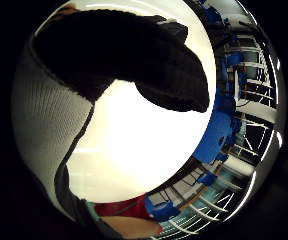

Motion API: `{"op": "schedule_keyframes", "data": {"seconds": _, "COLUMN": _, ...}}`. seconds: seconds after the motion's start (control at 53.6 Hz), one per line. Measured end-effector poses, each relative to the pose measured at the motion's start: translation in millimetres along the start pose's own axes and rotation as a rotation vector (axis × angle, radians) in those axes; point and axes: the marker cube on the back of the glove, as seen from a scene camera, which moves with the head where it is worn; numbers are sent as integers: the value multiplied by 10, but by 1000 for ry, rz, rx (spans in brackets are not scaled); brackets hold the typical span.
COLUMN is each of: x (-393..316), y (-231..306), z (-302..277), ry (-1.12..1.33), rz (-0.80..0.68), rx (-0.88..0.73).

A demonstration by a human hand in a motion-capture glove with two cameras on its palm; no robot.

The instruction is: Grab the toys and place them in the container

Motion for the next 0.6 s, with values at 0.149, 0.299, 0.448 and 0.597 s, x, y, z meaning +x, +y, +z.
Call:
{"op": "schedule_keyframes", "data": {"seconds": 0.149, "x": -46, "y": -131, "z": 33, "ry": -32, "rz": -6, "rx": -12}}
{"op": "schedule_keyframes", "data": {"seconds": 0.299, "x": -69, "y": -203, "z": 114, "ry": 6, "rz": -10, "rx": -16}}
{"op": "schedule_keyframes", "data": {"seconds": 0.448, "x": -33, "y": -268, "z": 299, "ry": 63, "rz": 0, "rx": -97}}
{"op": "schedule_keyframes", "data": {"seconds": 0.597, "x": -29, "y": -259, "z": 425, "ry": 125, "rz": 3, "rx": -167}}
